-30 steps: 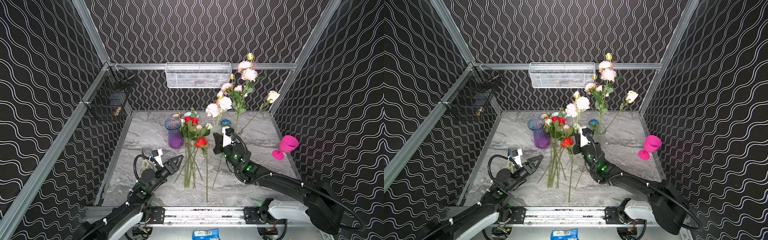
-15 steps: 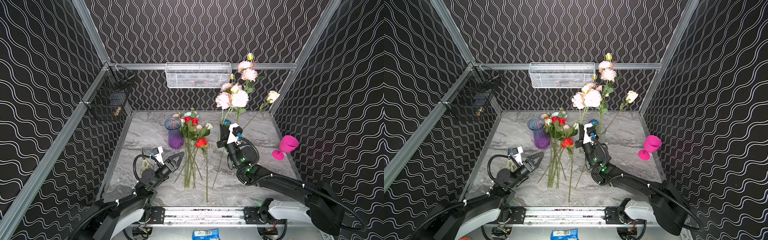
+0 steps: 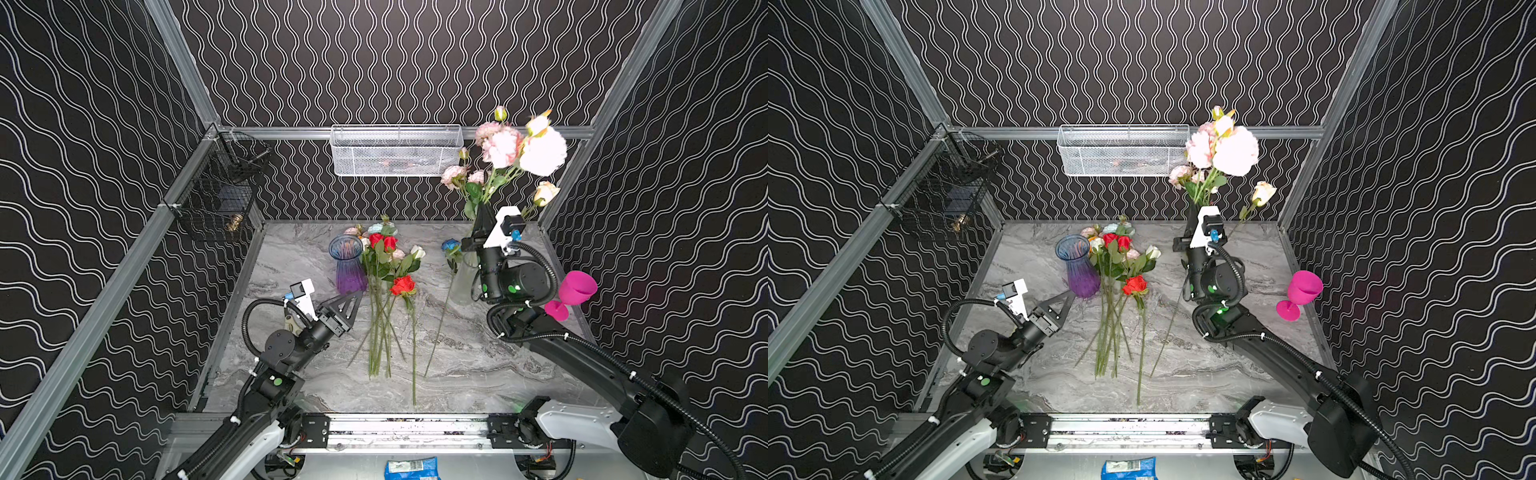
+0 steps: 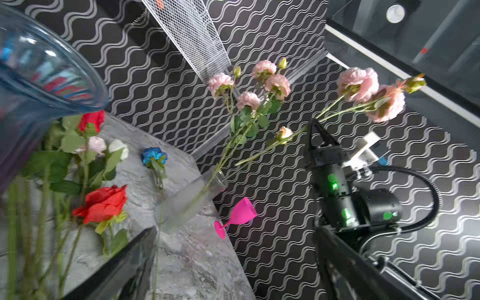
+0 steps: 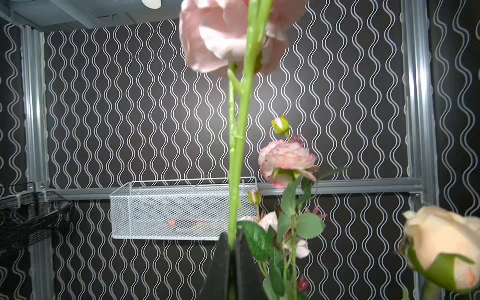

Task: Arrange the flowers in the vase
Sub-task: 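Lift the pink rose stem up and over the clear glass vase, then lower the pink rose stem into the clear glass vase and open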

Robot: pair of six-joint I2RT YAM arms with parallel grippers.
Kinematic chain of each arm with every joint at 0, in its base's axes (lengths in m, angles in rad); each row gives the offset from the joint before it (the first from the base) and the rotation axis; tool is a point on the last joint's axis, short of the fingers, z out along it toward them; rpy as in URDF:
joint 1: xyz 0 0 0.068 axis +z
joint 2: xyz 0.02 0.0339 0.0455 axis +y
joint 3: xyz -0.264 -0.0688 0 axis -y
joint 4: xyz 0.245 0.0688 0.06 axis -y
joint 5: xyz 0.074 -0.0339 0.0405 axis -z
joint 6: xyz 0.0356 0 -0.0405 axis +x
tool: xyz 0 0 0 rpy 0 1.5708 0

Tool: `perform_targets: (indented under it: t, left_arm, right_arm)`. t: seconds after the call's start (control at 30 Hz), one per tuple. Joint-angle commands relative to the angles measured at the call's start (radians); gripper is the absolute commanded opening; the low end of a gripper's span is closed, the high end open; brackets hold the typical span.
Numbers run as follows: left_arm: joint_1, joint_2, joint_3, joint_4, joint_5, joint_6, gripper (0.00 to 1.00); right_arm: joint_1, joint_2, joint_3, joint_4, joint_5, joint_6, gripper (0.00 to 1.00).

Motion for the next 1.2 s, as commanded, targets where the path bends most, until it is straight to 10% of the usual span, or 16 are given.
perform_targets:
  t: [0.0,1.17]
  left_arm:
    - [0.001,-0.041,-0.012,-0.170,-0.049,0.043,0.96]
    - [0.002,0.126,-0.100,0.087,0.064,-0.060,0.94]
  right_arm:
    - [-0.047,0.008,0.039,-0.090,-0.011,-0.016,0.00]
    - [-0.215,0.098,-0.099,-0.274,0.005,0.210,0.00]
